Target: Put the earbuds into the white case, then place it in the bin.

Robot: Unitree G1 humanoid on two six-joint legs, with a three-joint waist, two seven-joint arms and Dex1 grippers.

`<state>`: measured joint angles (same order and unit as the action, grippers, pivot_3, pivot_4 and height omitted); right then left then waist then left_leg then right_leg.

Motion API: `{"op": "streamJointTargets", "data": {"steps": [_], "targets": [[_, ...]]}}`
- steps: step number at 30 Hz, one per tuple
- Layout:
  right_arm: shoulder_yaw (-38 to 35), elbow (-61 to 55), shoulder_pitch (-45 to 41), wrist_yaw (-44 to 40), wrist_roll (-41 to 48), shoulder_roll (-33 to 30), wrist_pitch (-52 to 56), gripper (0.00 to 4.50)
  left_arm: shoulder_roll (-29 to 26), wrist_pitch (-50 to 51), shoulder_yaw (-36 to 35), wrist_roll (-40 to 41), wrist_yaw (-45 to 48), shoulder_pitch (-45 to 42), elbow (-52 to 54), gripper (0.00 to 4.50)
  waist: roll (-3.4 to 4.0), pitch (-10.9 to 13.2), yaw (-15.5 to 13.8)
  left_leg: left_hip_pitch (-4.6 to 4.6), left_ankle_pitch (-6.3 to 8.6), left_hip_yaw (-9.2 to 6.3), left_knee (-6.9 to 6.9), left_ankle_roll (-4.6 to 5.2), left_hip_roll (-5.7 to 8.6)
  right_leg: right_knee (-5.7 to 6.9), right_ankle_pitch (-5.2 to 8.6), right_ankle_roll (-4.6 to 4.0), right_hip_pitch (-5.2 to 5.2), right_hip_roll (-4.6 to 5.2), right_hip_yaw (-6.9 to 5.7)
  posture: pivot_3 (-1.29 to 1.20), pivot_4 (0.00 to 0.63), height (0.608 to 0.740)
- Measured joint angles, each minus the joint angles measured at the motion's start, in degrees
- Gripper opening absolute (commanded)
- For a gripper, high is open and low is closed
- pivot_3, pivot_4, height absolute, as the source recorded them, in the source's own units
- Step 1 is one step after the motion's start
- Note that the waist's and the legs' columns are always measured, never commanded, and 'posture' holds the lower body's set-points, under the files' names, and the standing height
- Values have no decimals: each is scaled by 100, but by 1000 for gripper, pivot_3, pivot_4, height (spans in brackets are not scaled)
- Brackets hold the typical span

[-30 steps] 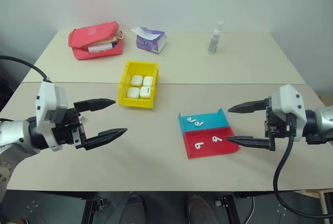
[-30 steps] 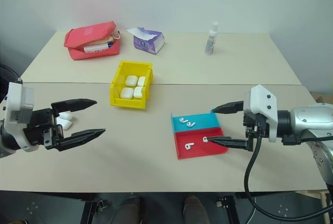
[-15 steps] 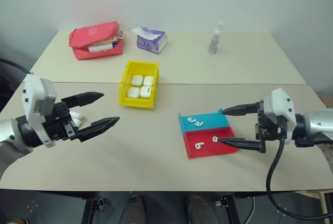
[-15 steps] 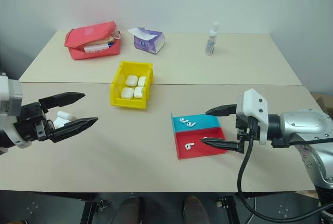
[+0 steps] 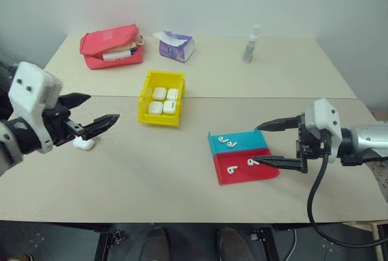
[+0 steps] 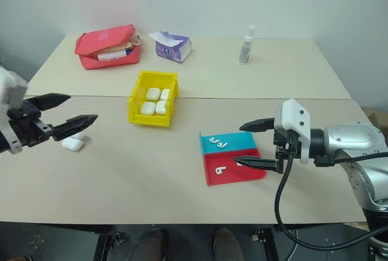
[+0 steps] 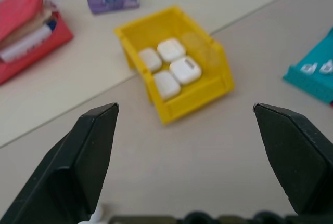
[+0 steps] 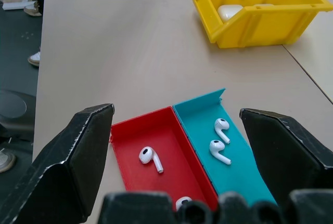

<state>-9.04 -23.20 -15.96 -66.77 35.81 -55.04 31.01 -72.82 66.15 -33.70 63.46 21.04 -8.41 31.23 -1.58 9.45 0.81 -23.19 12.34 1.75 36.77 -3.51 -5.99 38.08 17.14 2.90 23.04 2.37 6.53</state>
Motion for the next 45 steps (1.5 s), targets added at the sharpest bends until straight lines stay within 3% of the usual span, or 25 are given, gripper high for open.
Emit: {"op": "streamJointTargets", "data": {"steps": [4, 7, 11, 17, 22, 26, 32, 37, 45], "targets": [[158, -41, 13, 86, -30, 90, 0, 4482, -782, 1299, 864, 341, -120, -1037, -1081, 4500, 1, 0, 7, -1, 0, 1, -6, 0, 2, 0, 0, 0, 5, 0, 0, 0, 150, 740], [132, -100, 50, 125, -21, 90, 1, 4482, -855, 2002, 1553, 420, -21, -1826, -1677, 4500, 1, 0, 1, -8, 0, 0, -10, 0, 3, -1, 1, 0, 10, 0, -3, 0, 150, 740], [95, -216, 223, 224, 9, 99, 16, 4482, -847, 2546, 2717, -169, -48, -2485, -2107, 4500, 1, 0, -14, -12, 0, -1, -10, -1, 4, -1, 2, -1, 11, 0, -4, 0, 150, 740], [115, -354, 289, 401, 94, 185, 90, 4482, -335, 2615, 3997, -1325, -208, -3517, -2998, 4500, -5, -1, -34, -14, 0, -2, -1, -2, 5, 0, 1, -2, 9, 0, -6, 0, 150, 740], [120, -367, 283, 483, 150, 185, 194, 4482, -230, 2406, 4838, -2163, 356, -3943, -3512, 4500, -5, -1, -19, -16, 0, -3, -3, -1, 5, -1, 2, -2, 11, 0, -6, 0, 150, 740], [120, -397, 264, 542, 172, 181, 322, 4482, 195, 1754, 5550, -2945, 899, -4161, -4301, 4500, -5, -1, -59, -16, -1, -3, 5, -2, 5, 1, 2, -2, 8, 0, -8, 0, 150, 740], [63, -484, 221, 571, 320, 80, 464, 4482, 935, 785, 6143, -4007, 1679, -4658, -5604, 4500, -6, -1, -126, -26, -1, -7, 7, -1, 6, -2, 2, -2, 10, 0, -12, 0, 150, 740], [-113, -609, 278, 614, 385, 6, 562, 4482, 1426, 380, 6246, -4588, 2091, -4835, -6332, 4500, -7, -2, -145, -32, -1, -14, 11, -1, 7, -2, 2, -1, 10, 0, -16, 0, 150, 740], [-269, -728, 395, 719, 407, 2, 616, 4482, 1615, 288, 6203, -5143, 2655, -4931, -6601, 4500, -7, -2, -138, -32, -1, -19, 14, 0, 7, 1, 2, -1, 8, 0, -19, 0, 150, 740]]}}
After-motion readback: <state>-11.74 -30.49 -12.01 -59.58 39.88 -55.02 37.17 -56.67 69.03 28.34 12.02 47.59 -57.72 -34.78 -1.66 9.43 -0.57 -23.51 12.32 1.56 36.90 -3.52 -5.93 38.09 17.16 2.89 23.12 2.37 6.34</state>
